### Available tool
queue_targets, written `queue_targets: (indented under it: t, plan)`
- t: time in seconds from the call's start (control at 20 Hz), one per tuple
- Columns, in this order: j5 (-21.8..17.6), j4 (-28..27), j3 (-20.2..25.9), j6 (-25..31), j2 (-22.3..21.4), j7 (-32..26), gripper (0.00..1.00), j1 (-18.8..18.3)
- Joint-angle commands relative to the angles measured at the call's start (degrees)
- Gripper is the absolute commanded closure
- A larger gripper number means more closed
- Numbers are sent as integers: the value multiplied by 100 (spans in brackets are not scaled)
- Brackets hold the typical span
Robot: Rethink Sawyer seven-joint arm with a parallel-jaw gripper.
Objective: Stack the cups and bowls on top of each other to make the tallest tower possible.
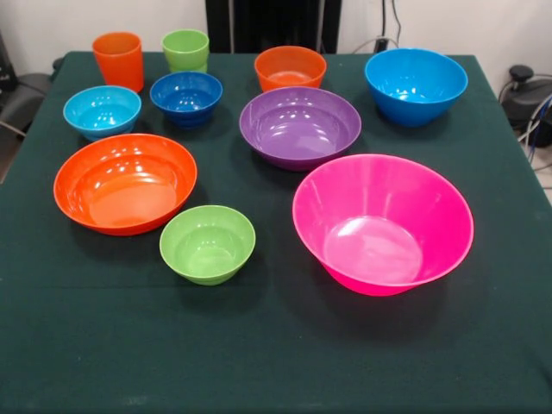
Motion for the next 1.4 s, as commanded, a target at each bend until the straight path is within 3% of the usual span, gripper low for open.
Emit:
queue_targets:
  t: [0.05, 0.4, 0.55, 0.75, 1.2, 1.4]
  plan:
    - [-593, -41, 764, -785, 786, -716, 0, 44]
    - [-756, 221, 768, -1796, 1042, -235, 0, 182]
    - [-809, 186, 810, -1967, 1188, -212, 0, 161]
    - [-864, -23, 841, -1841, 1324, -326, 0, 110]
    - [-1097, -1193, 1138, -1140, 2128, -1202, 0, -401]
    - [-1260, -1571, 1251, -876, 2320, -1339, 0, -514]
